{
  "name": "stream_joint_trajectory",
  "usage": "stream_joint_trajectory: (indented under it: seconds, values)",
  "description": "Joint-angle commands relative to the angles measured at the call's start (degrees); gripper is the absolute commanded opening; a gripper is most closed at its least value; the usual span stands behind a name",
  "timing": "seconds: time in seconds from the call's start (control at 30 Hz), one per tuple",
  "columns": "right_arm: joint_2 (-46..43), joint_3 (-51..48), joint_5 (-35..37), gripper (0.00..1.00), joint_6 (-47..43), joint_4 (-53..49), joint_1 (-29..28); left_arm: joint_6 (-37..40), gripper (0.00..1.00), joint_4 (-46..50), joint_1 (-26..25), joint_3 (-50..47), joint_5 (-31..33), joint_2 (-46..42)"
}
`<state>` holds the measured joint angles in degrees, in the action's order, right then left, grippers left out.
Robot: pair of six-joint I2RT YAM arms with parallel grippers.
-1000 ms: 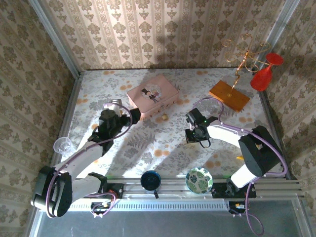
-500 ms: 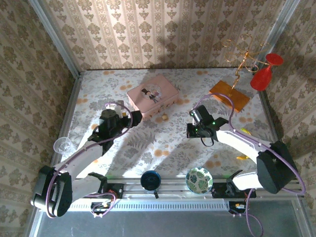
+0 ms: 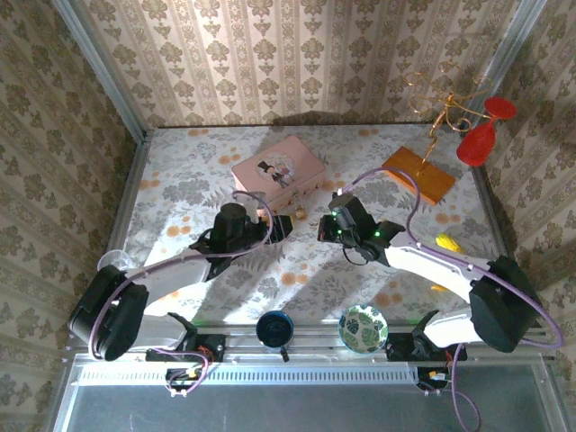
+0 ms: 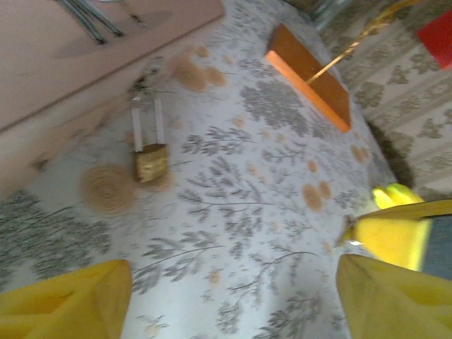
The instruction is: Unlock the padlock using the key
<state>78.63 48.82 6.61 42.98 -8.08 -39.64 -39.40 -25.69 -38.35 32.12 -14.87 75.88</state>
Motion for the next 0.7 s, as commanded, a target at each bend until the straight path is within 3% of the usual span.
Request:
stream_joint_trajectory:
  seconds: [0.0,0.2,0.67]
  values:
    - [0.73,2.41,3.07,0.0,2.34,2.99,-0.78,-1.98,0.71,-5.88,-1.2,3.0,-3.57,1.58]
    - [1.61,0.94,2.35,0.0,3.83,5.77,-0.79,-1.58,0.6,-5.32,-1.34,4.37,-4.71,3.11]
    - [-1.55,-1.61,1.26,0.0,4.92,8.62,-0.79,-1.0,0.47,-4.55,-1.38,7.3,-11.03,7.47]
